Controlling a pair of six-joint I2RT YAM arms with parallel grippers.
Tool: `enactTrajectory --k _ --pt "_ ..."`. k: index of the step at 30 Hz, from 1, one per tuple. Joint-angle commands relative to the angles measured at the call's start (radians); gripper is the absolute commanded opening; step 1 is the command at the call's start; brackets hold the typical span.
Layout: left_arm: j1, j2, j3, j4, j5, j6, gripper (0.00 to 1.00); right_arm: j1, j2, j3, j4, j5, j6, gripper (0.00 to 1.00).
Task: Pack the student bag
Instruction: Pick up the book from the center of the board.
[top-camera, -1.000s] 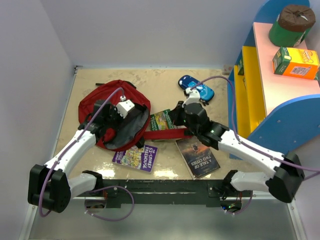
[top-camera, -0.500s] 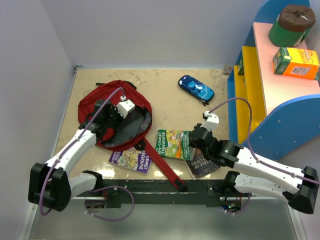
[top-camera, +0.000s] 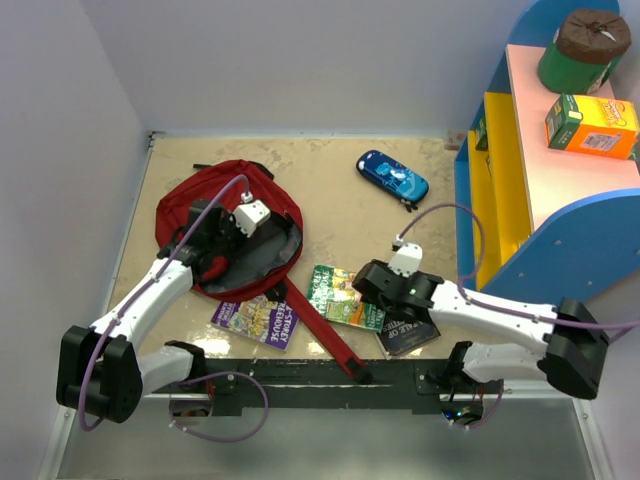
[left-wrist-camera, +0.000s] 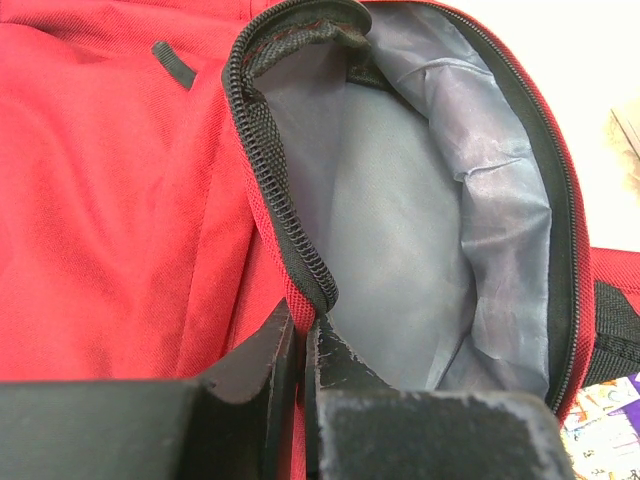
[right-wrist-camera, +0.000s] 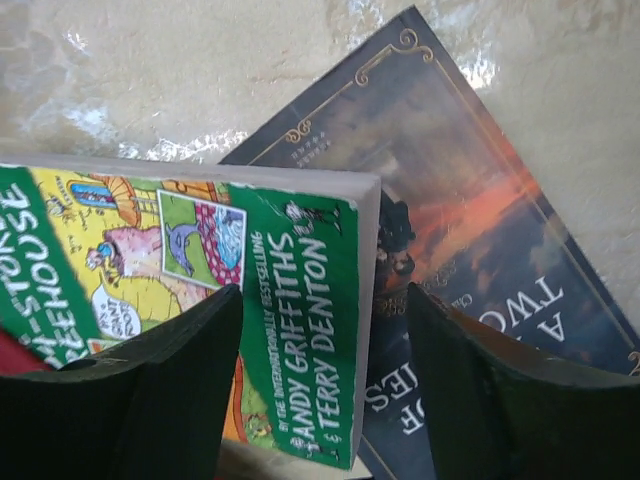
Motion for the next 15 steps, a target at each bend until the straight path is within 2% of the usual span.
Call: enactTrajectory --k 1,4,7,15 --pt "0.006 -0.016 0.033 -0.002 0.03 0.009 0.0 0.003 -0.19 -0.116 0.038 -0.068 0.136 0.77" --pt "0.006 -0.014 0.038 -0.007 0.04 0.012 0.0 0.003 -0.317 -0.21 0.137 -0.123 0.116 0.89" --pt "0.006 -0.013 0.05 -0.015 0.047 0.011 0.0 0.002 -0.344 -0.255 0.188 -0.14 0.115 0.99" --pt "0.006 -0.013 0.067 -0.027 0.05 0.011 0.0 0.002 -0.121 -0.207 0.304 -0.108 0.05 0.99"
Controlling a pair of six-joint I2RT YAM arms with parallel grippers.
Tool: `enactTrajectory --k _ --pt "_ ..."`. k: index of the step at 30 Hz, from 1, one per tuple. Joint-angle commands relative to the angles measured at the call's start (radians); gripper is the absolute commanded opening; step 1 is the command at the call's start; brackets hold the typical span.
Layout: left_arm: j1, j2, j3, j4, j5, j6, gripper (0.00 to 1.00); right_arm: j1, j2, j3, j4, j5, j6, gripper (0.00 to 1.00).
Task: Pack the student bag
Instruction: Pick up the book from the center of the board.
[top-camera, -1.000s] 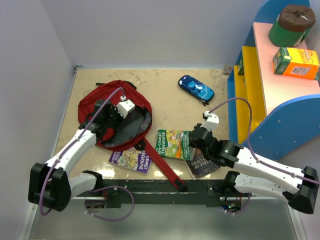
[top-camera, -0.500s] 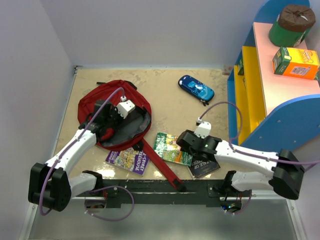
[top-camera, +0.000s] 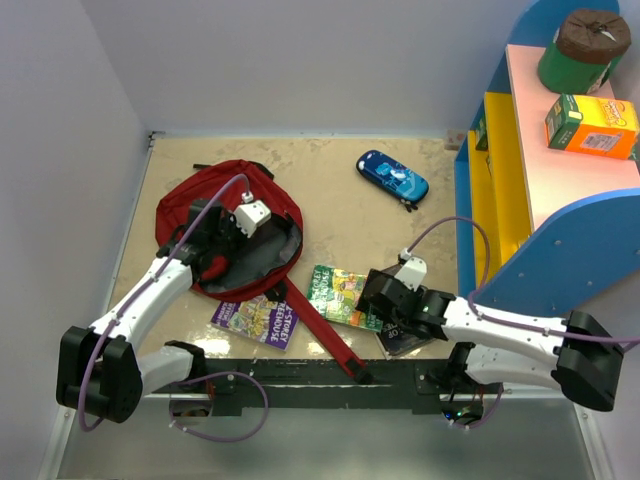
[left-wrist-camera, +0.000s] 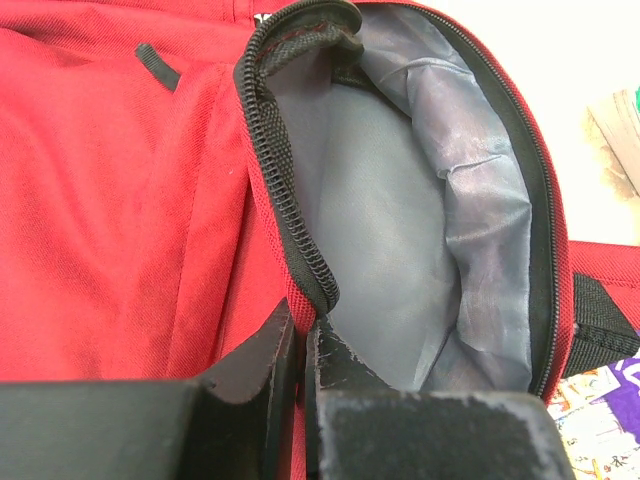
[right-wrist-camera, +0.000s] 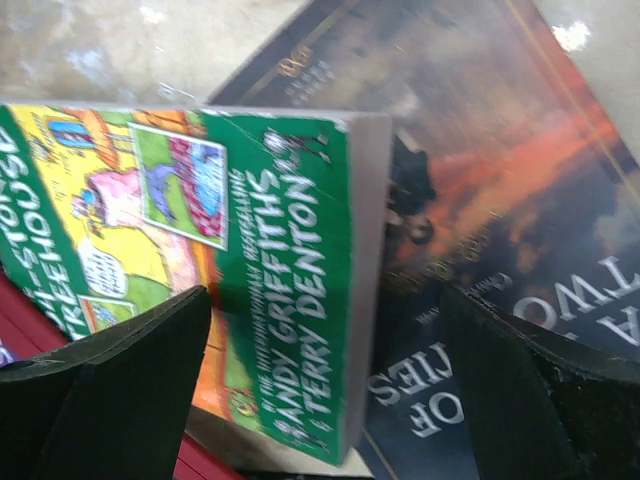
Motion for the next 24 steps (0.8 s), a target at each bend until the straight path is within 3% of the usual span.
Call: enactTrajectory --k 1,8,11,14,17,19,20,24 --pt "0.006 -0.014 0.055 -0.001 0.024 0.013 0.0 -0.004 0.076 0.029 0.126 0.027 -0.004 0.99" --pt "0.006 -0.016 0.059 -0.009 0.026 0.024 0.0 -0.004 0.14 -0.06 0.27 0.039 0.013 0.98" --pt "0.006 -0.017 0.059 -0.009 0.029 0.027 0.0 -0.001 0.23 -0.075 0.302 0.015 0.03 0.9" --pt "0.006 -0.019 0.059 -0.013 0.029 0.031 0.0 0.016 0.3 -0.085 0.321 0.013 0.073 0.74" --pt "0.006 -0.017 0.054 -0.015 0.034 0.036 0.0 0.051 0.346 -0.086 0.31 0.036 0.124 0.46" --pt "0.006 -0.016 0.049 -0.013 0.035 0.037 0.0 0.067 0.34 -0.094 0.31 0.051 0.147 0.07" --pt "0.004 -0.014 0.043 -0.013 0.037 0.039 0.0 0.068 0.332 -0.089 0.305 0.057 0.15 0.0" --pt "0.006 -0.007 0.039 -0.004 0.037 0.043 0.0 0.096 0.217 -0.04 0.208 0.108 0.147 0.0"
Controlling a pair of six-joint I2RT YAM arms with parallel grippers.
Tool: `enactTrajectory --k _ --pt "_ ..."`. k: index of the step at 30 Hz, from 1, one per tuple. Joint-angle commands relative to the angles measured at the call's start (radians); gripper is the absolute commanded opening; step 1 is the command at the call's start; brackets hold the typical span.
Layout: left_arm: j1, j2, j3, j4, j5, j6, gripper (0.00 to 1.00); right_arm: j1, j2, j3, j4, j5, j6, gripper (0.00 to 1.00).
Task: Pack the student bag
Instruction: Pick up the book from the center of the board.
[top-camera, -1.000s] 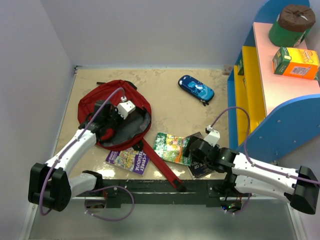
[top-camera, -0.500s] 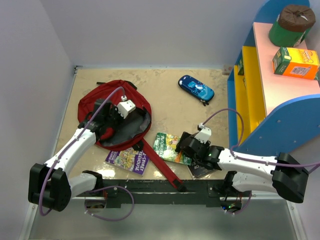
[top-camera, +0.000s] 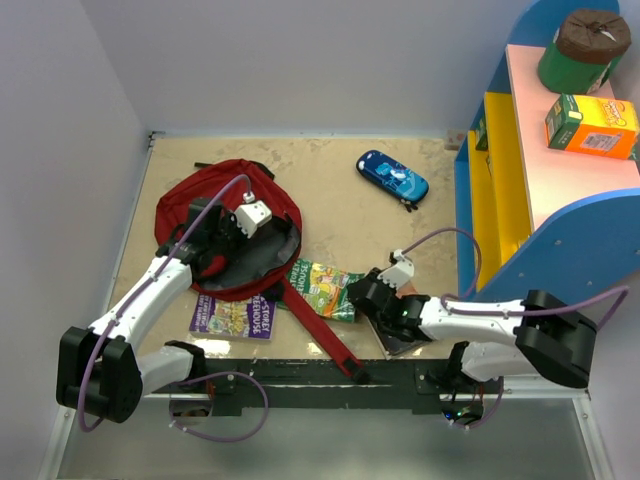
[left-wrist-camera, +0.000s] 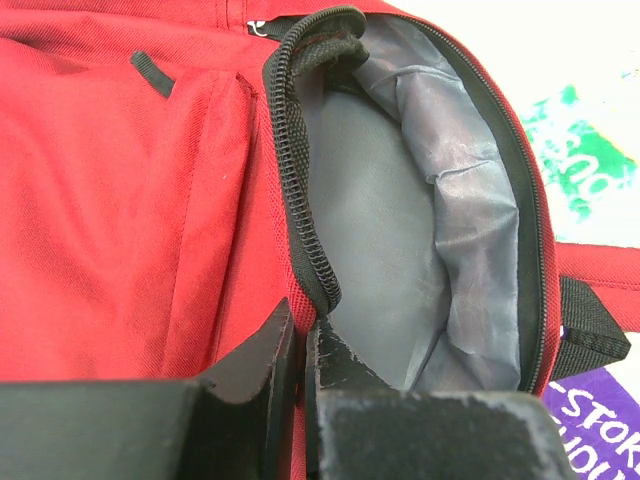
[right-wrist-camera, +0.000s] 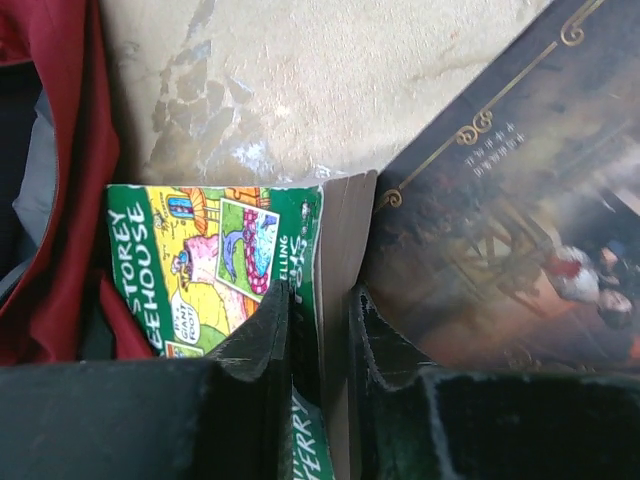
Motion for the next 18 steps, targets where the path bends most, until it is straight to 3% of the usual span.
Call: enactTrajectory --k 1,7,11,18 --pt "0.006 -0.004 0.019 0.021 0.022 0.016 0.0 0.035 -0.121 0.003 -0.278 -0.022 -0.024 0.0" --pt "0.006 0.005 0.01 0.037 0.021 0.003 0.0 0.041 -0.32 0.251 -0.29 0.052 -0.271 0.0" --pt "0.006 0.012 0.001 0.047 0.018 -0.013 0.0 0.041 -0.224 0.511 -0.342 0.048 -0.389 0.0" --pt "0.006 0.01 0.007 0.075 0.023 -0.053 0.0 0.049 -0.179 0.713 -0.296 0.054 -0.526 0.0"
